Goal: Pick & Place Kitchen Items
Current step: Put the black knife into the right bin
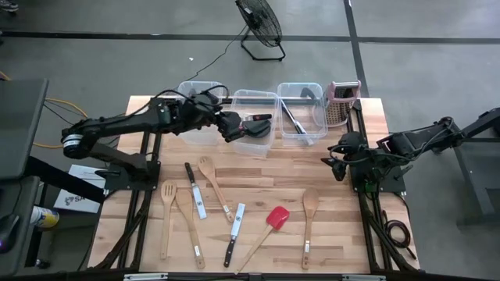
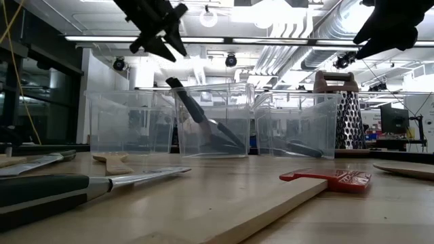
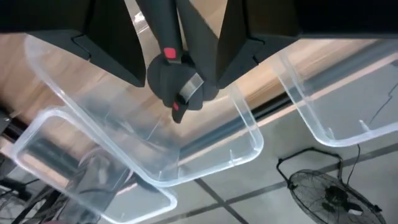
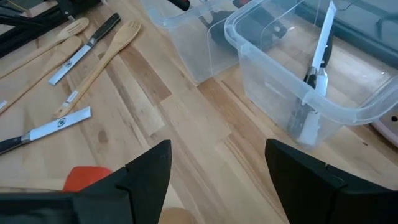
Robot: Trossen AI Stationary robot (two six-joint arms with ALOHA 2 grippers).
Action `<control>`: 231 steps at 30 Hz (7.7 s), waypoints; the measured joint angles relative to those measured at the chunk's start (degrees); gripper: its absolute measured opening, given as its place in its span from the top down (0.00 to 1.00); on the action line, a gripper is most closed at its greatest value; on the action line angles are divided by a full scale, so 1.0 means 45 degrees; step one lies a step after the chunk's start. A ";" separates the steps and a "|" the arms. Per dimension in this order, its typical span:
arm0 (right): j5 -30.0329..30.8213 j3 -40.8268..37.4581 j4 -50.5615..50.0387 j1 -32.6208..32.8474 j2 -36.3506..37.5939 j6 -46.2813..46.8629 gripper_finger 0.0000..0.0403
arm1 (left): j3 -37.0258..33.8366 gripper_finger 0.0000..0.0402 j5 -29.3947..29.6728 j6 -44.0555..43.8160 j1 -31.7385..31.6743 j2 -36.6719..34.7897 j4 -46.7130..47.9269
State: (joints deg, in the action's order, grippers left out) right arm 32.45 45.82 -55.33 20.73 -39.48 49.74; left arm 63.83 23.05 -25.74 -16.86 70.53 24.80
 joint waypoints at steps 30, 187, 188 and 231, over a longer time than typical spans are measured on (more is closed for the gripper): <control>-0.1632 0.0000 -0.0026 0.0000 -0.0147 0.2996 0.38 | 0.0019 0.52 -0.2828 -0.5478 0.1611 -0.1326 0.6586; -0.1421 -0.0005 0.5576 -0.0368 -0.1012 -0.0736 0.38 | -0.3104 0.80 -0.2230 -0.6741 0.2919 -0.1562 -0.7685; -0.1426 -0.0005 0.5795 -0.0476 -0.1018 -0.0922 0.38 | -0.3104 0.80 -0.2205 -0.6484 0.2917 -0.1433 -0.8239; -0.5734 -0.0005 1.3715 -0.4469 -0.2725 -0.9167 0.38 | 0.3413 0.80 -0.5035 0.2560 0.2722 0.5020 -1.1758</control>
State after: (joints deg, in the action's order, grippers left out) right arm 6.65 45.80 6.39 0.62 -51.75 8.49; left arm 79.19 0.39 -14.22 -4.61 93.12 -28.11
